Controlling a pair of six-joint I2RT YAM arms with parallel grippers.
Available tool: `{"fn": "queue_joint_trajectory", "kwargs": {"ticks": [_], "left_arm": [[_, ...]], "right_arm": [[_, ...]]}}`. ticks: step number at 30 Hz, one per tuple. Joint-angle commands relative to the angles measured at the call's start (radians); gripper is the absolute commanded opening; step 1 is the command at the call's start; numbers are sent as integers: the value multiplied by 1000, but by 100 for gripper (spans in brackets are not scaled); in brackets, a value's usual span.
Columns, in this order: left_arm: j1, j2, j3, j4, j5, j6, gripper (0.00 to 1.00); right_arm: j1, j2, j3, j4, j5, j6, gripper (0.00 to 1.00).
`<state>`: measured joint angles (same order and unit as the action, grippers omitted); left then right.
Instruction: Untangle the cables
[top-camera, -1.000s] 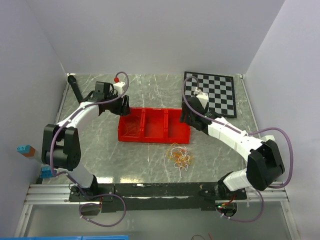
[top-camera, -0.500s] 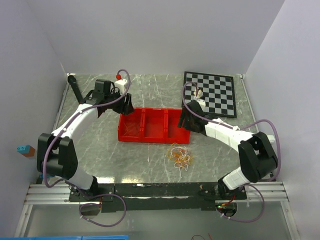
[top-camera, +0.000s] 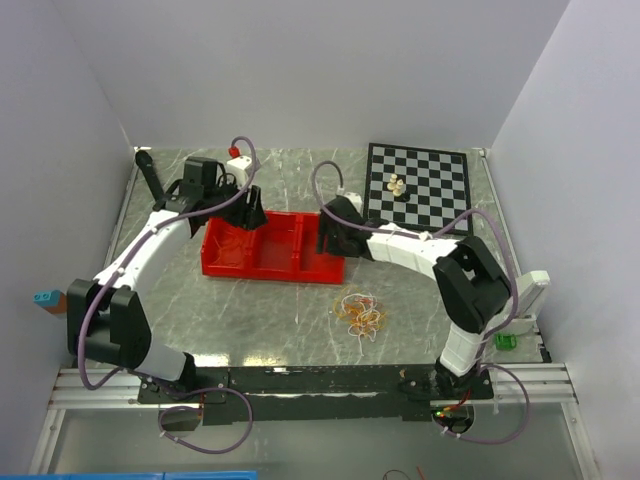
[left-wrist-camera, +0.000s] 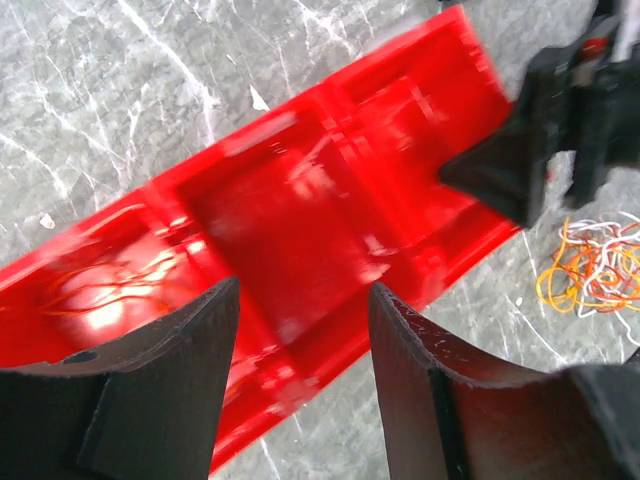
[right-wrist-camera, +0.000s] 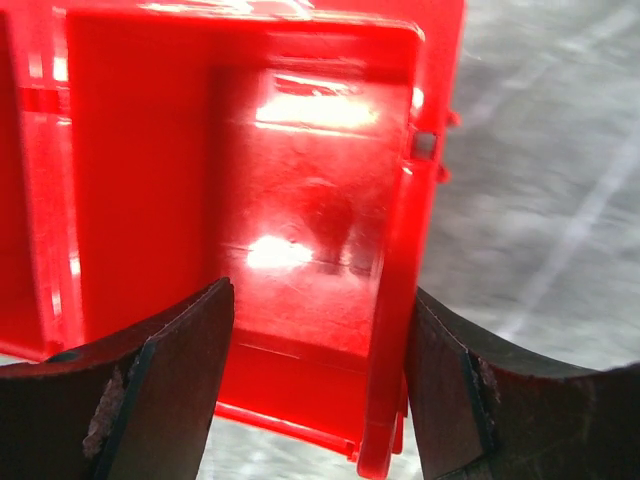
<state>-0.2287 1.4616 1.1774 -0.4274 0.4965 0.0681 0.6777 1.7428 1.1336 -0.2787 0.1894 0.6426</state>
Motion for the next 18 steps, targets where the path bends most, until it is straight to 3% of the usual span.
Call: {"fn": "queue_joint_trajectory", "kwargs": {"ticks": [1, 5, 9, 15, 18], "left_arm": [[-1, -58, 27, -19, 34, 24, 59], [-14, -69, 22, -36, 91, 33, 61], [-113, -75, 16, -60, 96, 70, 62], [-283, -70, -7, -73, 100, 127, 64], [-307, -52, 1, -92, 125, 142, 64]], "right_arm": [[20, 27, 98, -20, 21, 35, 72], [20, -20, 86, -40, 38, 37, 77], [17, -181, 26, -48, 62, 35, 81], [11, -435, -182, -172, 113, 181, 84], [16, -517, -305, -232, 94, 267, 85]]}}
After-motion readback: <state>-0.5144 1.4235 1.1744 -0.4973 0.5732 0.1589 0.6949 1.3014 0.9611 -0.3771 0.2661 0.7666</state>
